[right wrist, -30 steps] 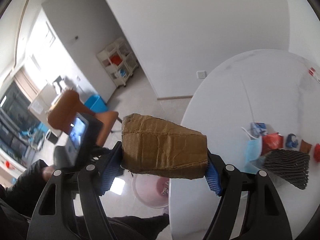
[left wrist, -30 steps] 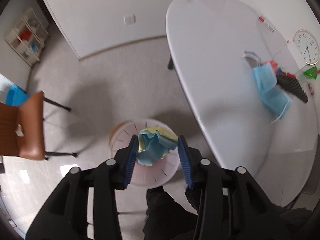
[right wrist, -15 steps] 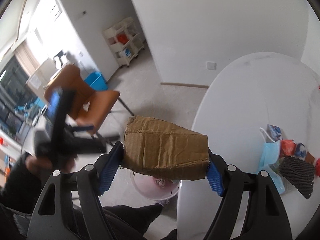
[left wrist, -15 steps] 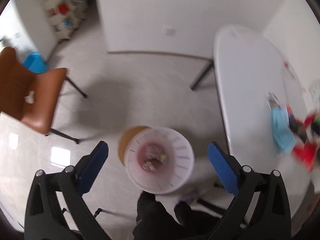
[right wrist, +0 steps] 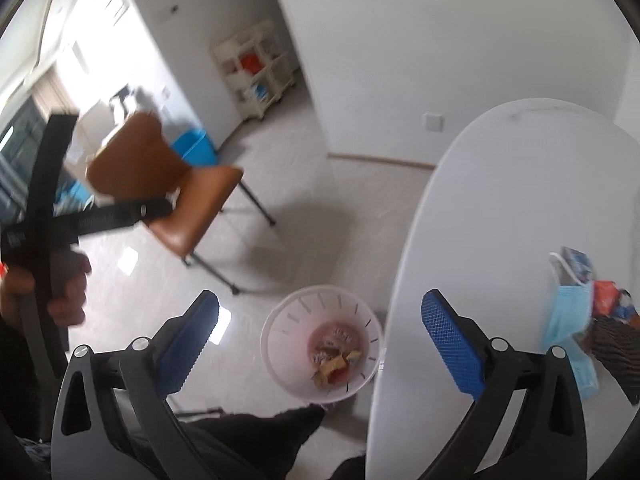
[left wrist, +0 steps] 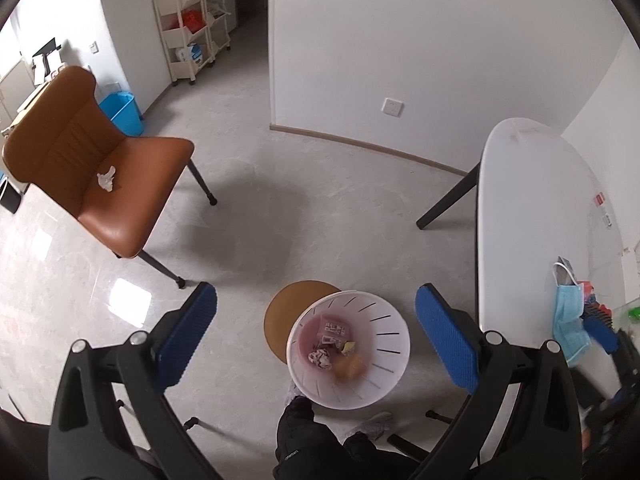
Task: Collect trash
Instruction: 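Carry both items to the wastebasket and open both tools to drop them, then grasp the black foam net with the left tool while the right tool grasps the red crumpled paper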
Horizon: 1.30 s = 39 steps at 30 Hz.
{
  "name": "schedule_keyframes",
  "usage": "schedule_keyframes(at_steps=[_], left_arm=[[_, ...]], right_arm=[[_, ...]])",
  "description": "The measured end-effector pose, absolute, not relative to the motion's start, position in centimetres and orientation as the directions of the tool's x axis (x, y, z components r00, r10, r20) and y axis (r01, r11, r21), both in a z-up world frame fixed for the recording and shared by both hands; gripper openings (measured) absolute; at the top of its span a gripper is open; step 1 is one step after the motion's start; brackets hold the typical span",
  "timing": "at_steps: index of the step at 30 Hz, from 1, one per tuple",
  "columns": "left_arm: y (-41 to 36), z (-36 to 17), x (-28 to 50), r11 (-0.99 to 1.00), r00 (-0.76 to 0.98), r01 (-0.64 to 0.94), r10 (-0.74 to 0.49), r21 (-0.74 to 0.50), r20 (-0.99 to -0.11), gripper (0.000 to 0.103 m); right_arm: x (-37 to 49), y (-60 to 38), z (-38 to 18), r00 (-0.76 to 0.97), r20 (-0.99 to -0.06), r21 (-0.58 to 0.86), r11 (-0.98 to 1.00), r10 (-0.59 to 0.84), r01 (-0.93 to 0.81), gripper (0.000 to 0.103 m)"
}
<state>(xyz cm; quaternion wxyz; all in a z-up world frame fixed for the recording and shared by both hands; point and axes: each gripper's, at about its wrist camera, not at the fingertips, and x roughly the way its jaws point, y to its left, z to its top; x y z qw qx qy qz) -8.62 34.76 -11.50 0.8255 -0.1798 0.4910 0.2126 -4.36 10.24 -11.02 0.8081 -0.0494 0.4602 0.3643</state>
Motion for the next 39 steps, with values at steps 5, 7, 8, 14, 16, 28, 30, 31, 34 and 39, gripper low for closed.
schedule_keyframes(at_steps=[5, 7, 8, 14, 16, 28, 30, 31, 34, 39], left_arm=[[33.4, -11.6, -7.8, 0.867, 0.438, -0.491, 0.159, -0.087, -0.885, 0.095], [33.0, -11.6, -7.5, 0.875, 0.441, -0.476, 0.153, -0.086, -0.884, 0.095], [32.9, -11.7, -7.3, 0.879, 0.443, -0.470, 0.151, -0.085, -0.884, 0.095], [31.2, -10.9, -6.6, 0.902, 0.465, -0.423, 0.137, -0.084, -0.875, 0.095], [30.2, -10.3, -6.2, 0.918, 0.478, -0.387, 0.120, -0.085, -0.870, 0.095], [19.2, -8.5, -2.8, 0.993, 0.525, -0.048, -0.063, -0.103, -0.849, 0.095], [17.1, -8.7, -2.2, 0.995, 0.515, 0.012, -0.093, -0.102, -0.852, 0.095], [15.7, -8.7, -1.9, 0.994, 0.509, 0.046, -0.106, -0.095, -0.854, 0.095], [12.5, -9.0, -1.2, 0.989, 0.492, 0.118, -0.137, -0.090, -0.860, 0.095], [7.3, -9.2, -0.3, 0.967, 0.468, 0.237, -0.196, -0.091, -0.862, 0.095]], right_arm=[[-3.9, 6.9, -10.1, 0.368, -0.766, 0.258, 0.777, 0.526, -0.574, 0.100], [-4.0, 6.0, -9.9, 0.389, -0.765, 0.246, 0.790, 0.514, -0.561, 0.100], [-4.1, 5.9, -9.9, 0.394, -0.764, 0.243, 0.794, 0.510, -0.557, 0.100], [-4.1, 4.5, -9.6, 0.434, -0.752, 0.240, 0.820, 0.496, -0.520, 0.100], [-4.3, 3.4, -9.3, 0.458, -0.746, 0.229, 0.833, 0.483, -0.504, 0.100], [-5.6, -8.2, -9.3, 0.577, -0.758, 0.161, 0.944, 0.305, -0.289, 0.100], [-6.0, -10.2, -9.7, 0.586, -0.762, 0.159, 0.957, 0.274, -0.241, 0.100], [-6.2, -11.4, -9.9, 0.591, -0.765, 0.160, 0.965, 0.256, -0.210, 0.100], [-6.9, -14.4, -10.4, 0.600, -0.770, 0.167, 0.977, 0.214, -0.134, 0.101], [-7.6, -19.5, -11.7, 0.605, -0.779, 0.188, 0.982, 0.165, -0.025, 0.100]])
